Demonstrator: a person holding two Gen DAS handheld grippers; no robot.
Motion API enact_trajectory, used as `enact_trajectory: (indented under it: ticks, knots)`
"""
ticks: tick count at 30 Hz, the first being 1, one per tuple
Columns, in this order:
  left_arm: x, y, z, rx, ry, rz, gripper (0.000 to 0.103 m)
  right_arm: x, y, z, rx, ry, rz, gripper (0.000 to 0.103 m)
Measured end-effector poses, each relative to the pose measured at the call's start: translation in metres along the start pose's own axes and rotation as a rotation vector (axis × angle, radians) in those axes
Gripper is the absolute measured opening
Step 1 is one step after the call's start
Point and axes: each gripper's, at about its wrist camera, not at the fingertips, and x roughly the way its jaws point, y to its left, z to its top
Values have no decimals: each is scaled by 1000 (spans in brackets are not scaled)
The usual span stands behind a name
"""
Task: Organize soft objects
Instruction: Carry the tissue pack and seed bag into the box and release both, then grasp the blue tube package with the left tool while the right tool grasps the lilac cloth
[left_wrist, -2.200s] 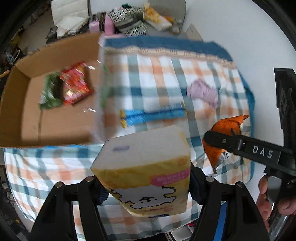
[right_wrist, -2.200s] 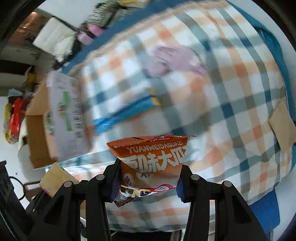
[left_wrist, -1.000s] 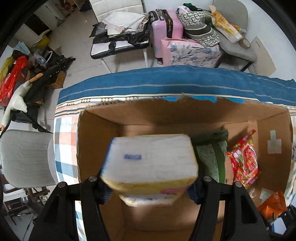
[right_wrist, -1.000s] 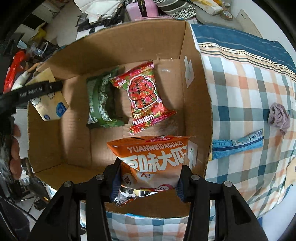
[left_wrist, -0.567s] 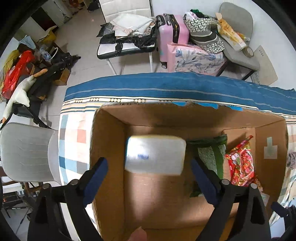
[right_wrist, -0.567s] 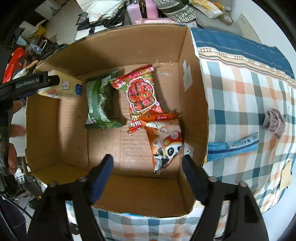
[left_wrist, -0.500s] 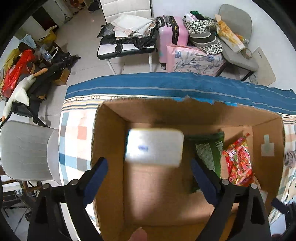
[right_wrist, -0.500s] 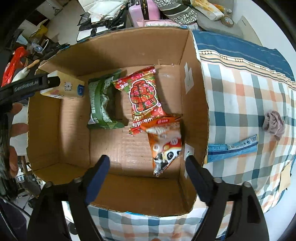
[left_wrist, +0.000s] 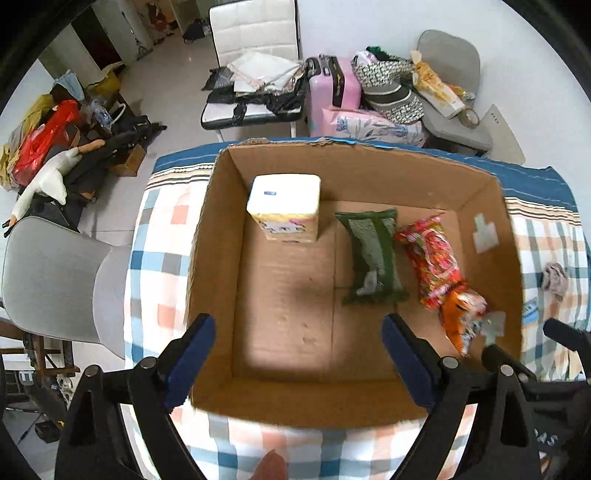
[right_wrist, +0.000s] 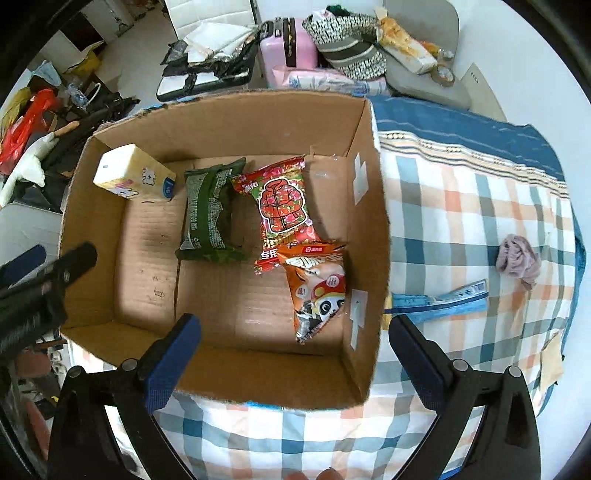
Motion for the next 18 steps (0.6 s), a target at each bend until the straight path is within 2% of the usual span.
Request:
enact_trajectory:
  ticks: [7, 14, 18]
  knots:
    - [-44, -4, -19, -23, -62, -1, 92, -35, -1, -25, -23, -69, -5, 103]
    - [-85, -20, -32, -22, -136, 7, 92, -75, -11, -47, -30, -137, 46, 103]
    - [-100, -36, -31, -17, -160, -2, 92, -94, -33, -58, -3, -171, 93, 103]
